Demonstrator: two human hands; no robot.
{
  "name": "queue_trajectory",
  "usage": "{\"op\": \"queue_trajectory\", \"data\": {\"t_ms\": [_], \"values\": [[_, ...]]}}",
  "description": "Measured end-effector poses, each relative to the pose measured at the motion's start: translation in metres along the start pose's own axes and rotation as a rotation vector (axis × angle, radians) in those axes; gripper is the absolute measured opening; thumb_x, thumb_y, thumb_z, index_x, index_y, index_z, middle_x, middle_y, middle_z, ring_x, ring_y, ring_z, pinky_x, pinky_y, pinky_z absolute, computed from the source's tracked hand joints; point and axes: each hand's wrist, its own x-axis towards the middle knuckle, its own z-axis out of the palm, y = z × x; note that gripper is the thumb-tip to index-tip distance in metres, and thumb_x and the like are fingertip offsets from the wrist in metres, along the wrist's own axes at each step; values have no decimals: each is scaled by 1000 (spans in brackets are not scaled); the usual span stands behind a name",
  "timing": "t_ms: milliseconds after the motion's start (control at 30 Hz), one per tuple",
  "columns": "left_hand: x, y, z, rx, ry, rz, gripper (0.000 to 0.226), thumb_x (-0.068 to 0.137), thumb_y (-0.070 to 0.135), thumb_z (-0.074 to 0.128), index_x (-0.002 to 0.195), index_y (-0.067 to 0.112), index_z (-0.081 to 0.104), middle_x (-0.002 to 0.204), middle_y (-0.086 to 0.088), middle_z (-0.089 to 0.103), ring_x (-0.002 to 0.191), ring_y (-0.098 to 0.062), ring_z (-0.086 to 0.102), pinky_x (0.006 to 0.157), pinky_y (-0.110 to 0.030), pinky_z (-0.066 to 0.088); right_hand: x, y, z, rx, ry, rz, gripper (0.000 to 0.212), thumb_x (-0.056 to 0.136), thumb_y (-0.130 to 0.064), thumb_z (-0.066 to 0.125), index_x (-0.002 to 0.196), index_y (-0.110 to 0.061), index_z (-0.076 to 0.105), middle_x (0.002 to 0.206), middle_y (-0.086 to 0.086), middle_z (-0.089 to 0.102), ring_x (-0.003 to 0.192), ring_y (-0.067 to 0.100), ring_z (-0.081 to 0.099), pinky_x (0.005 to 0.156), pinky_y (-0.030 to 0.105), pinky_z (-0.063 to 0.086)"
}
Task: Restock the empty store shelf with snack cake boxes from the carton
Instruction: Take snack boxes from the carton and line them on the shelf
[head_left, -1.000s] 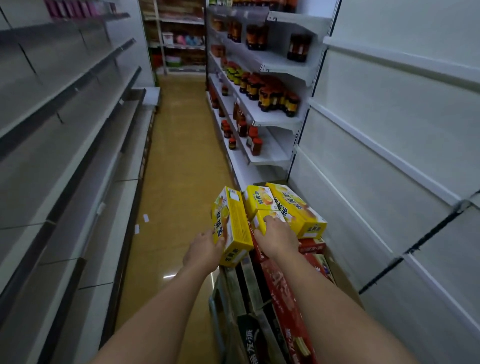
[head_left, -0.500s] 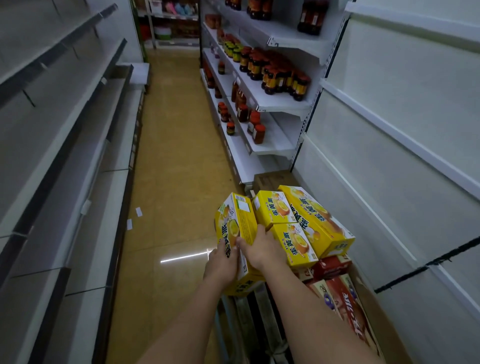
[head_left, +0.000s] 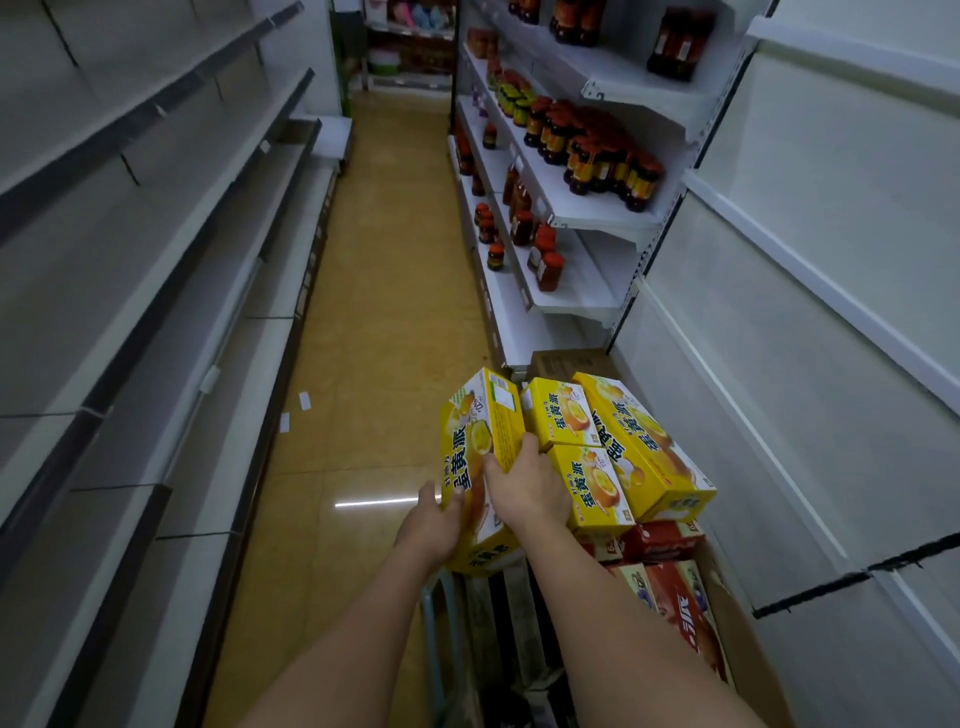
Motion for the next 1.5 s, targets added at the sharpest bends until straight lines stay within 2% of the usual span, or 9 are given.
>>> {"op": "queue_trajectory", "data": {"t_ms": [133,233,433,600,933,1033,1200,1367,1500], "values": [[-17,1,-13,-167,171,-79,66,98,47,40,150,15,17,147,-17,38,129,-37,43,103,-44,41,-11,-14,-12,110,22,-29,58,95,-53,41,141,-19,30,128,9,57,117,32,54,90,40,44],[-35,8,-27,-660,286,-281,69,90,49,56,141,13,27,134,-15,46,113,-38,51,88,-43,48,-22,-31,-18,250,48,-24,59,95,-52,41,143,-21,28,134,7,54,120,31,53,93,40,42],[-82,19,-64,-1374,24,-223,48,88,44,63,107,0,60,91,-15,64,85,-28,61,88,-46,48,-59,-64,-13,497,-46,-84,59,98,-46,38,148,-20,22,139,11,50,123,34,50,94,39,39],[-119,1,-102,-1307,261,-130,31,89,32,64,105,6,63,69,-9,70,59,-20,67,61,-31,54,-80,-83,-4,554,-232,-214,58,96,-44,47,145,-18,31,135,12,52,121,33,50,97,36,39],[-212,-98,-197,-1243,599,-41,38,78,19,76,112,7,64,83,-13,73,76,-28,68,71,-39,56,-133,-161,16,482,-295,-541,87,87,-32,62,153,-11,11,159,9,17,145,27,21,114,42,27],[-239,-122,-231,-1248,686,60,53,72,12,76,122,6,57,98,-18,72,78,-31,70,60,-37,57,-163,-194,36,472,-342,-663,71,82,-39,59,143,-14,34,144,14,34,131,35,39,105,45,37],[-275,-156,-288,-1270,831,140,55,80,8,72,127,20,46,114,-17,66,87,-34,67,75,-52,55,-211,-254,71,436,-404,-729,63,85,-28,63,140,-11,37,138,17,37,128,37,41,100,43,40],[-299,-175,-337,-1204,940,193,43,86,11,66,121,29,47,102,-5,68,76,-25,67,48,-32,53,-251,-307,94,495,-487,-752,60,83,-33,67,131,-6,42,129,14,43,115,36,51,93,45,46],[-310,-192,-369,-1076,1041,164,44,88,14,66,123,30,46,106,-7,68,78,-24,68,53,-32,53,-271,-343,113,553,-604,-778,57,83,-32,69,127,-8,41,128,12,42,116,35,51,98,53,44]]}}
